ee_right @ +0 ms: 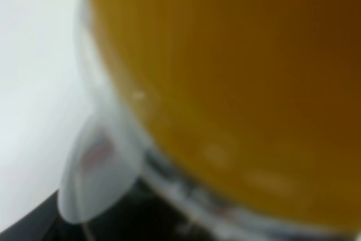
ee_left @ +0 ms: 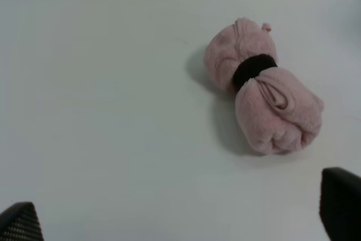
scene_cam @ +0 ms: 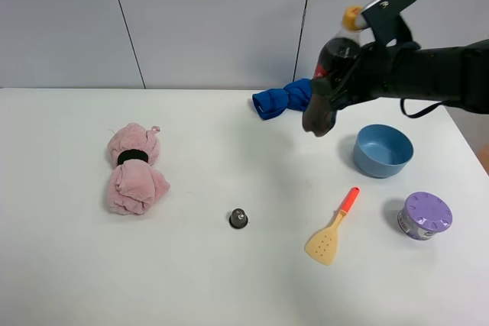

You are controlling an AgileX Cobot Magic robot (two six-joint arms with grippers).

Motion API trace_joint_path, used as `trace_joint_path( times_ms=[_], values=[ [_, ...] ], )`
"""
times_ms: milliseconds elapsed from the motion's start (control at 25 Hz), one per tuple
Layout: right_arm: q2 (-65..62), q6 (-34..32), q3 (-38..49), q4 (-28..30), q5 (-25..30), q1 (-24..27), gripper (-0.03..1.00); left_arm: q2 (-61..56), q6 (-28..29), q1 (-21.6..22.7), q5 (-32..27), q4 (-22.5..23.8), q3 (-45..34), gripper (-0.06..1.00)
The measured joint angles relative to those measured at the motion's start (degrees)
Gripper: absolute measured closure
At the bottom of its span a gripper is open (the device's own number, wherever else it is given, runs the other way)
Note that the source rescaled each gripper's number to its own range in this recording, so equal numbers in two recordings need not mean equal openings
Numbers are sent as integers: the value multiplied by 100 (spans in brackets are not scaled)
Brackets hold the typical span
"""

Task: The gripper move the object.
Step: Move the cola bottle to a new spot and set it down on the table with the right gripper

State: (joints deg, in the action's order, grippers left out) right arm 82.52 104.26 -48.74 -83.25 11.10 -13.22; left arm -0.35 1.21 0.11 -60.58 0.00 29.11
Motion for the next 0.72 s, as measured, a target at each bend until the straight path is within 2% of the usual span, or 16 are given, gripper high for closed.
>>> trace_joint_path(
  times_ms=[160,360,480,720],
  values=[
    [-135,-267,7,297,110,651,97,0,0,0,0,0,0,-6],
    [-135,-309,25,378,186,1327,97,0,0,0,0,0,0,-6],
    [-27,-290,-42,384,151,1491,97,0,0,0,0,0,0,-6],
    [507,-298,-588,366,198,1511,97,0,0,0,0,0,0,-6]
  ],
)
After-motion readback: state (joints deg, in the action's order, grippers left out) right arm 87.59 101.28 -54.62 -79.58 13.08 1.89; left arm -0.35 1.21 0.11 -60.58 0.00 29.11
